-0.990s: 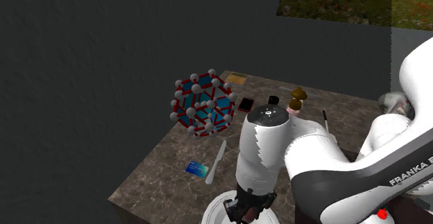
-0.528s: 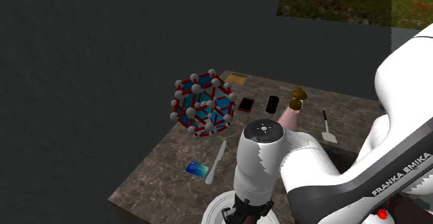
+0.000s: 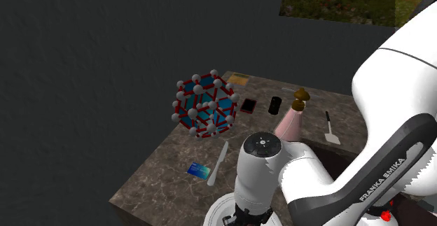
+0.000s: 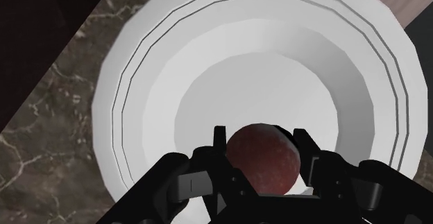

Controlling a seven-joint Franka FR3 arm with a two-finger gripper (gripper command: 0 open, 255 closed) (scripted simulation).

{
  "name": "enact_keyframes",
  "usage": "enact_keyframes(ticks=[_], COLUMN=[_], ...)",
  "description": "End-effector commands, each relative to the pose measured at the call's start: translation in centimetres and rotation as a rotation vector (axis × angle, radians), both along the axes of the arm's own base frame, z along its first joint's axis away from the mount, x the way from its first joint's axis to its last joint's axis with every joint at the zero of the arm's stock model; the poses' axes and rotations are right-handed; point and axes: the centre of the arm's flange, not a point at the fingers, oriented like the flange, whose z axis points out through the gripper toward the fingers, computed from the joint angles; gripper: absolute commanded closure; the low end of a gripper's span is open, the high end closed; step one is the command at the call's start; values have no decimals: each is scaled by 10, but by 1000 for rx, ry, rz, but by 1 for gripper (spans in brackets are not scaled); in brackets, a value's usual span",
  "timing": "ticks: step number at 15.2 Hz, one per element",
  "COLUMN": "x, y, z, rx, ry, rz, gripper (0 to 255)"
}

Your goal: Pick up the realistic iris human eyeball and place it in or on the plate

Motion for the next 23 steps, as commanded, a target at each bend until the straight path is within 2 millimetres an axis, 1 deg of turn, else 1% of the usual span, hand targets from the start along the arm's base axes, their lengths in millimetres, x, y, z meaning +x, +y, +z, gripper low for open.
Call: enact_keyframes(ticks=[1, 5, 6, 11, 14, 15, 23], x=[0, 0, 0, 0, 3, 4, 4], y=[0, 0, 0, 0, -1, -2, -2], z=[-1, -1, -1, -1, 39, 49, 49], rx=[0, 0, 0, 0, 0, 0, 0], ry=[0, 0, 0, 0, 0, 0, 0], rz=[0, 0, 0, 0, 0, 0, 0], gripper=[255, 255, 0, 0, 0, 0, 0])
